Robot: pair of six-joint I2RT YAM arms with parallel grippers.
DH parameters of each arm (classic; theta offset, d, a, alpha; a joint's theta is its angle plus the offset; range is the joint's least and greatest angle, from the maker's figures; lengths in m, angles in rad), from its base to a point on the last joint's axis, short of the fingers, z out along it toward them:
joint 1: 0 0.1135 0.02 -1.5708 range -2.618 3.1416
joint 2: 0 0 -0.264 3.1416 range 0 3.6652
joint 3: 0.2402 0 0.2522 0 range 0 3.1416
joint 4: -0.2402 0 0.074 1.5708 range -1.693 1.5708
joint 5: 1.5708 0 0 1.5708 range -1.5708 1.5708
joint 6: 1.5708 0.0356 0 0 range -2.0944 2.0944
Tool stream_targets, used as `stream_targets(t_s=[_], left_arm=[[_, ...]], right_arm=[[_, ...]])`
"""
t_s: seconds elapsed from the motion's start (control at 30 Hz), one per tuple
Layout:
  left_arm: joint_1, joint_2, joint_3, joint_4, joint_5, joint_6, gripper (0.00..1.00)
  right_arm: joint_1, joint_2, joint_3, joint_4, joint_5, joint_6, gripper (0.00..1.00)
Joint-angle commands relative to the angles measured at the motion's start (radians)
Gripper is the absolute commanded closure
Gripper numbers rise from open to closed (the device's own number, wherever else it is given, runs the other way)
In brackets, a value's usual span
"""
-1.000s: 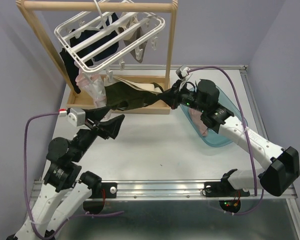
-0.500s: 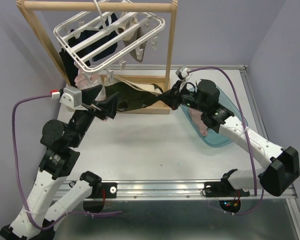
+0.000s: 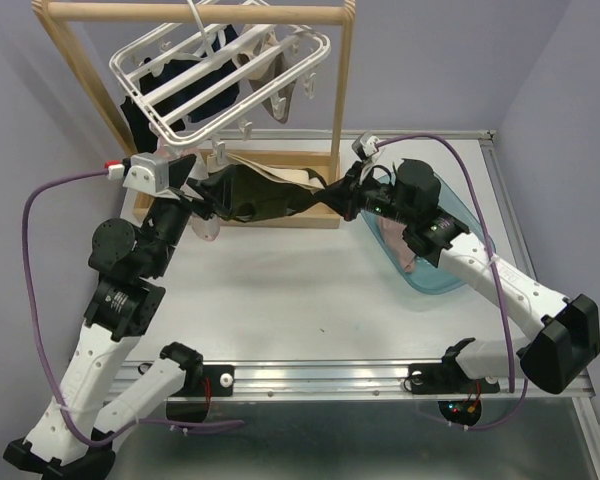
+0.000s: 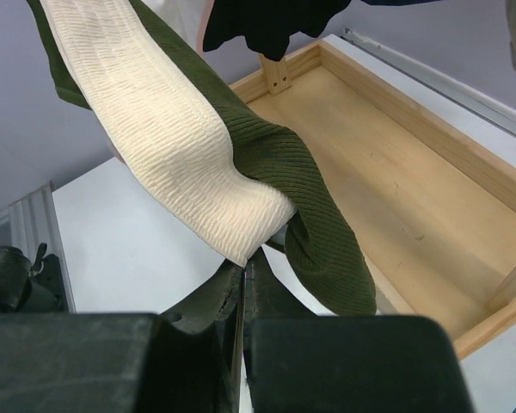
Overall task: Remove the underwear clipped to the hanger
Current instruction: Remove the underwear from the hanger.
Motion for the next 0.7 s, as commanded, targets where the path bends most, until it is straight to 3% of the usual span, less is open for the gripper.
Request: stream_targets(t_s=[0.0,0.27,0.4,0.67], left_arm=[[0.057,0.029,0.041,0.077,0.041,0.003,0.13],[0.312,0.076,0.053,0.122,0.371,-0.113,0.16],[0.339,0.095,0.041,0.169,0.494,-0.141,0.17],[0.344,0.106,0.033,0.234,0.546,-0.165,0.18]], right_arm=[[-0.008,-0.037,-0.023,0.072,-0.018,-0.011,0.99],[-0.016,-0.046,-0.027,0.070,-0.035,-0.016,0.99],[-0.016,-0.045,-0.026,0.072,-0.038,-0.016,0.99],[-0.016,-0.039,-0.026,0.073,-0.047,-0.013,0.99]])
